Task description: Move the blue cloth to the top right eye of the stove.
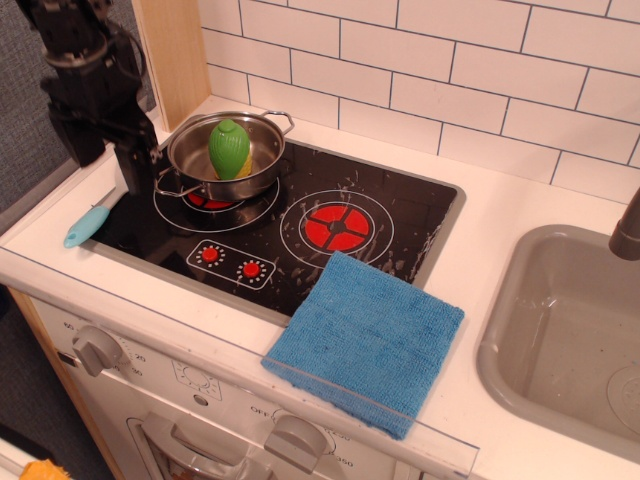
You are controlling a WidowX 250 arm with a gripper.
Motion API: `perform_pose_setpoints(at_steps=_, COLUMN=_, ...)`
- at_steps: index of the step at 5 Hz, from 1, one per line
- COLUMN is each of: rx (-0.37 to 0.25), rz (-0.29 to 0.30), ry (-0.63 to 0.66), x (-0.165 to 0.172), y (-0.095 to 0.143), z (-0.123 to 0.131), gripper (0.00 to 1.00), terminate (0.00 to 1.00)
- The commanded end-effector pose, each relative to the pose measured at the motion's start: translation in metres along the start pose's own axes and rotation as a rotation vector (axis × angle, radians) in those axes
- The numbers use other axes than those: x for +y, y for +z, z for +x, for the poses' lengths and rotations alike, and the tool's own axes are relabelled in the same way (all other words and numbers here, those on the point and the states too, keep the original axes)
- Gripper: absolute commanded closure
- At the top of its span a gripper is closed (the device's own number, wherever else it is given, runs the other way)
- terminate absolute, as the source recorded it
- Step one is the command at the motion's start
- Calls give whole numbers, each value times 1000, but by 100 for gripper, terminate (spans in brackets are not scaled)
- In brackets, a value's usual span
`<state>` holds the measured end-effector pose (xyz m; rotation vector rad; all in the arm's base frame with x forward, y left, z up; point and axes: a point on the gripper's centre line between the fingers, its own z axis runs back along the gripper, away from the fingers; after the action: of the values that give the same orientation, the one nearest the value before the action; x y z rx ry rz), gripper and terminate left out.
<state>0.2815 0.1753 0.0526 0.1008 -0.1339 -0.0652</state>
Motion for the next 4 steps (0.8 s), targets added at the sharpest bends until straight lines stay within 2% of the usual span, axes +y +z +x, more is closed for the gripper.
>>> perform_pose_setpoints(at_steps=1, rx=-85, rz=-38, ry=-103, x=-85, y=32, z=-13, gripper=0, terminate=0)
perform_pose_setpoints(at_steps=3, rx=-62, rz=-94, ry=-284, x=-182, y=3, z=-3, gripper=0, terminate=0)
perform_pose_setpoints(at_steps=4, rx=-69, rz=-59, ry=-356, x=-211, y=-4, z=11, gripper=0, terminate=0)
